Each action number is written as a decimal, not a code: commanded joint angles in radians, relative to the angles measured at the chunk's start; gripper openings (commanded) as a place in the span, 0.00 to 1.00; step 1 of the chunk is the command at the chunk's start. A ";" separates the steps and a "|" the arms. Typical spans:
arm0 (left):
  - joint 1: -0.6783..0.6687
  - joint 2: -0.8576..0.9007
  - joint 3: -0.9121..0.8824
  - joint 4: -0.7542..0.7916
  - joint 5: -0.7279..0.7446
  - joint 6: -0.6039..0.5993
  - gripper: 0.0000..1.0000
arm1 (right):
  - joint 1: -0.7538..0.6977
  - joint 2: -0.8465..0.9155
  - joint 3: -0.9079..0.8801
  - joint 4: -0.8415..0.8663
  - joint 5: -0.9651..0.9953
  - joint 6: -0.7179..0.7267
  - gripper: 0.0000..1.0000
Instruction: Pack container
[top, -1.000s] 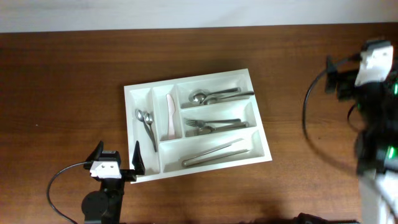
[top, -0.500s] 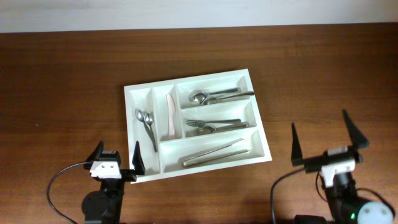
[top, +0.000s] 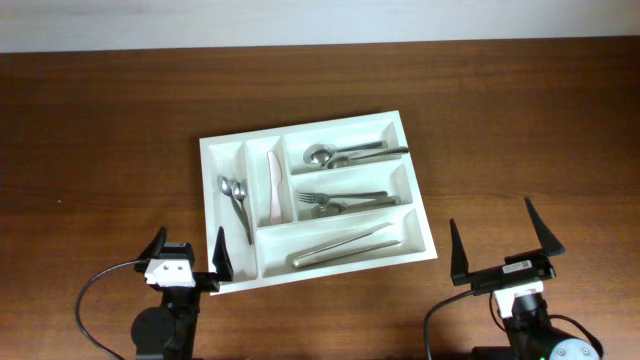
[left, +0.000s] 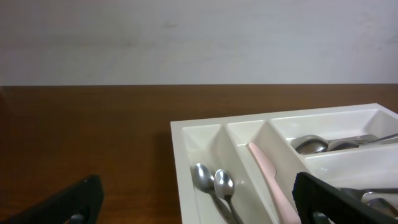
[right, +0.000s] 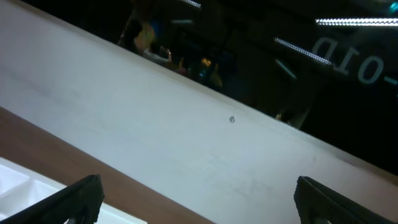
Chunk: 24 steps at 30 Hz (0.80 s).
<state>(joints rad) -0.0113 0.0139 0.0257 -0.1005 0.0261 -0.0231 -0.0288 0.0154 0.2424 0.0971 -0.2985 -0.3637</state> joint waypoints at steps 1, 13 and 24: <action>0.005 -0.009 -0.009 0.004 -0.006 -0.009 0.99 | 0.012 -0.012 -0.047 0.026 0.054 0.001 0.99; 0.005 -0.009 -0.009 0.004 -0.006 -0.009 0.99 | 0.012 -0.012 -0.220 0.111 0.202 0.002 0.99; 0.005 -0.009 -0.009 0.004 -0.006 -0.009 0.99 | 0.012 -0.012 -0.237 -0.140 0.202 0.002 0.99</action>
<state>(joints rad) -0.0116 0.0139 0.0257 -0.1009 0.0261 -0.0231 -0.0273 0.0143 0.0101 0.0254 -0.1154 -0.3664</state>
